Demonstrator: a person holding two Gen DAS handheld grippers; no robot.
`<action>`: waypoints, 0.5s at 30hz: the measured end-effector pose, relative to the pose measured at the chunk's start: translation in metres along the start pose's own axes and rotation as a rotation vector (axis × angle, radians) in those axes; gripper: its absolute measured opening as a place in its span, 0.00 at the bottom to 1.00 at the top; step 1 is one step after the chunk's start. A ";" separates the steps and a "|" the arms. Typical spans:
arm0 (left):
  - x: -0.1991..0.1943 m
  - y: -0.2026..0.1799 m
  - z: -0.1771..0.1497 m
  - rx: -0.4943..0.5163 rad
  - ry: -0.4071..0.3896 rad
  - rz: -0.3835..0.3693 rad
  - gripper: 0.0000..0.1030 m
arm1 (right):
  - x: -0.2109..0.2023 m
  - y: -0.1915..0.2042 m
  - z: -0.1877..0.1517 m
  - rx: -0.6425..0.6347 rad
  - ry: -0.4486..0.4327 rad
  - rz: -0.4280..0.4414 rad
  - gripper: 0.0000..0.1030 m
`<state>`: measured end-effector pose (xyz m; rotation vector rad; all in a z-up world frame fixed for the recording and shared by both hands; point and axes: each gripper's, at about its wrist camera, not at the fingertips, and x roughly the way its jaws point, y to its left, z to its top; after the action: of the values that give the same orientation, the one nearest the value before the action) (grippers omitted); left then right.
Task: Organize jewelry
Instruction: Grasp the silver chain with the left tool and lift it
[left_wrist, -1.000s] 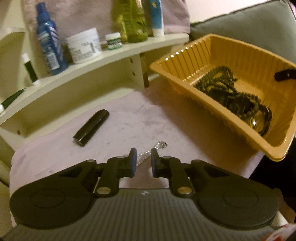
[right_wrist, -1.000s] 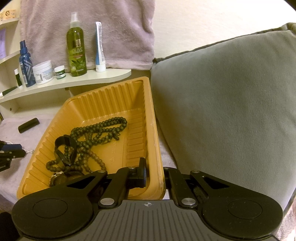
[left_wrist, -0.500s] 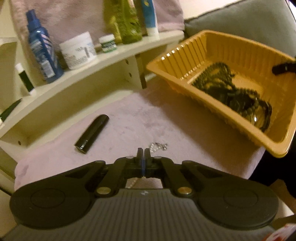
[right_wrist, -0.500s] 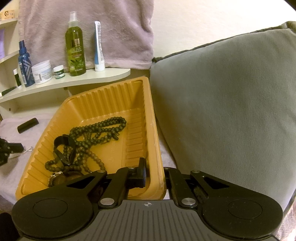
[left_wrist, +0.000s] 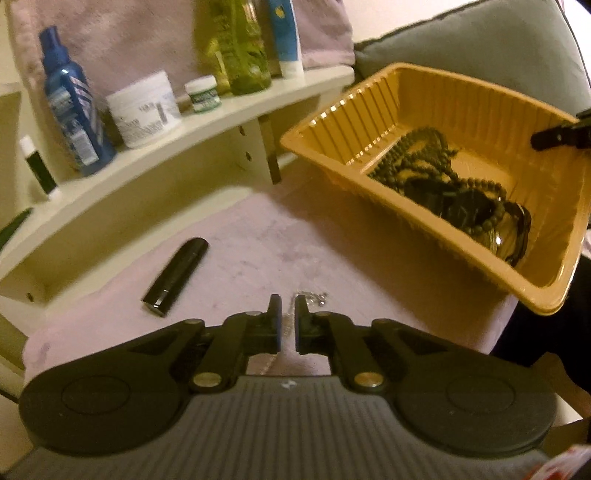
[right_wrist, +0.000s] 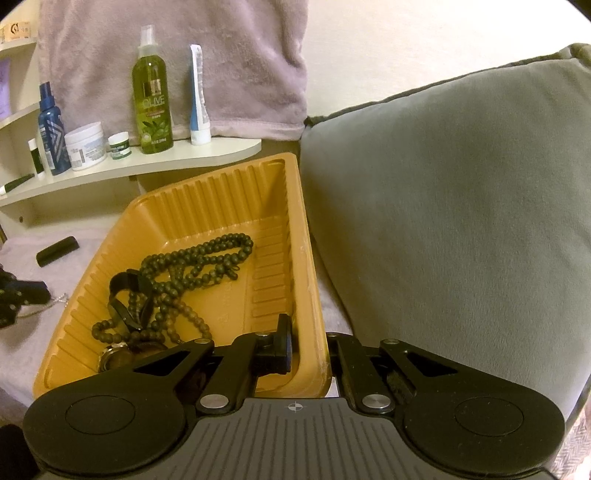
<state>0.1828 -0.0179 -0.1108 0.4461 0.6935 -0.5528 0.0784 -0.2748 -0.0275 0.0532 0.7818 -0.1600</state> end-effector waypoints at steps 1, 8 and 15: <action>0.003 -0.001 -0.001 0.009 0.005 0.002 0.06 | 0.000 0.000 0.000 0.000 0.001 0.000 0.05; 0.018 -0.004 0.001 0.047 0.013 -0.006 0.06 | 0.003 -0.001 0.000 0.004 0.008 -0.004 0.05; 0.019 -0.003 0.004 0.071 0.026 -0.016 0.01 | 0.005 -0.002 0.000 0.005 0.011 -0.005 0.06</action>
<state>0.1946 -0.0288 -0.1216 0.5147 0.7048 -0.5892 0.0820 -0.2771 -0.0308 0.0565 0.7929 -0.1663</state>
